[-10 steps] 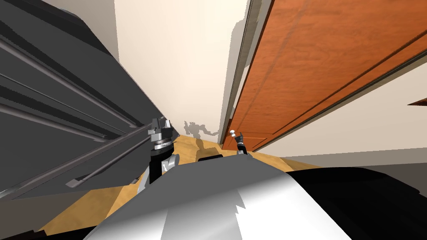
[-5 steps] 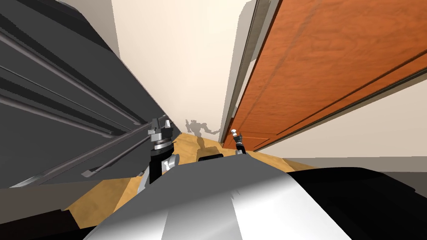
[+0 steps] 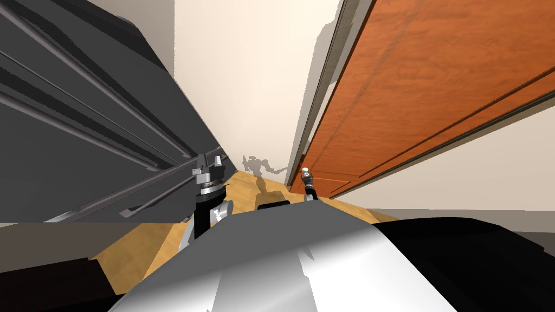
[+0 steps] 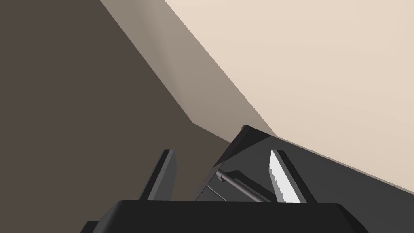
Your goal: Pull the door open
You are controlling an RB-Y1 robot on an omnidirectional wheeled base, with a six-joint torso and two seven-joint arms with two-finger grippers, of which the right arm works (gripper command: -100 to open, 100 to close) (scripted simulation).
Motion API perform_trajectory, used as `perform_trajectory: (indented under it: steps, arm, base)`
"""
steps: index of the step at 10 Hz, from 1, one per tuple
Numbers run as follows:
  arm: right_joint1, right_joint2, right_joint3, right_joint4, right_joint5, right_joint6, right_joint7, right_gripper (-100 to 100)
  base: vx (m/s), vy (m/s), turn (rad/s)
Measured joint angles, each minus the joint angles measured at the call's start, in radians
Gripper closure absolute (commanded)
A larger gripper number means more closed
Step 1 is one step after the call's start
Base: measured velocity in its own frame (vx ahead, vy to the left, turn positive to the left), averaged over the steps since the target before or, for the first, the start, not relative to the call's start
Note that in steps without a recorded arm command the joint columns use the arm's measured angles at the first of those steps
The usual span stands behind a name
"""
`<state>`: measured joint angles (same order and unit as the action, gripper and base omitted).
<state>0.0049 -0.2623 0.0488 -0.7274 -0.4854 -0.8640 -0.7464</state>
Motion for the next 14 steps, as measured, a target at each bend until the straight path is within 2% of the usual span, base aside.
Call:
perform_trajectory:
  steps: [14]
  arm:
    - [-0.005,0.037,0.071,-0.049,-0.174,0.023,-0.364,-100]
  base:
    - [-0.065,-0.015,0.038]
